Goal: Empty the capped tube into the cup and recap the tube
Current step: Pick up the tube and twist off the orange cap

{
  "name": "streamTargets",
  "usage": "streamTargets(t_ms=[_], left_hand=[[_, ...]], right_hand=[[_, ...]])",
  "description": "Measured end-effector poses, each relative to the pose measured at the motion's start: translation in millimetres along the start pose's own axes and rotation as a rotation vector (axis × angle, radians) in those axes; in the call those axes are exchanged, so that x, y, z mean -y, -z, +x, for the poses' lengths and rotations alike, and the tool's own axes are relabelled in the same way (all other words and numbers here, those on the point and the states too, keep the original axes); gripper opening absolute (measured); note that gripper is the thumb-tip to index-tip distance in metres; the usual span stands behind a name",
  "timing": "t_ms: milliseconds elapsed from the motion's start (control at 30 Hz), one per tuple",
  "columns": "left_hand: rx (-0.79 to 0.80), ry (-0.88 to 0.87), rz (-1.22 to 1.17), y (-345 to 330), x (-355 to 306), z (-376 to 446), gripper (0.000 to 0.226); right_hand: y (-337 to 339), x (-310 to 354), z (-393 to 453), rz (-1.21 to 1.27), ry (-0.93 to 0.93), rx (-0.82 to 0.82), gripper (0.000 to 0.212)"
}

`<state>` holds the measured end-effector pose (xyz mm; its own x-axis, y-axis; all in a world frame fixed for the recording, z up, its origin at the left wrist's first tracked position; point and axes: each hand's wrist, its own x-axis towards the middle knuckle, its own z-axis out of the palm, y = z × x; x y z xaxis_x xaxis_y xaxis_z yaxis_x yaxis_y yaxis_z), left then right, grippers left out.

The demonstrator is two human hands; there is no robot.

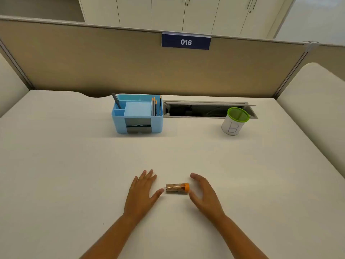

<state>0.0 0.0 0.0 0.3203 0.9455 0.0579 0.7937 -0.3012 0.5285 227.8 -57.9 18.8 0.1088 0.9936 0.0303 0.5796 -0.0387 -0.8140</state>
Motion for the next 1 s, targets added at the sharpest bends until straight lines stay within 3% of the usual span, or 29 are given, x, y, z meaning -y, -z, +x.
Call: streamTargets(t_ms=[133,300,367,533,733,867,1000], left_hand=[[-0.070,0.060,-0.090,-1,-6,1,0.051],[-0.136,0.148,-0.306,-7,-28,3,0.036],[-0.094,0.097,-0.303,-7,-33,1,0.042],[-0.026,-0.295,0.058,-9,-53,1,0.059],[-0.078,-0.103,-0.204,4,-71,10,0.068],[-0.185,-0.263,-0.157,20,-69,15,0.053],[-0.159,-0.302,-0.150,27,-69,19,0.046]], right_hand=[[-10,8,-1,-0.084,0.010,-0.005,0.051],[-15,17,9,-0.089,0.057,-0.005,0.035],[-13,22,13,-0.086,0.042,0.018,0.032],[-13,47,19,0.022,-0.068,-0.009,0.029],[-17,81,25,0.096,-0.199,-0.140,0.022],[-10,96,27,0.104,-0.192,-0.090,0.026],[-3,103,29,0.105,-0.201,-0.086,0.026]])
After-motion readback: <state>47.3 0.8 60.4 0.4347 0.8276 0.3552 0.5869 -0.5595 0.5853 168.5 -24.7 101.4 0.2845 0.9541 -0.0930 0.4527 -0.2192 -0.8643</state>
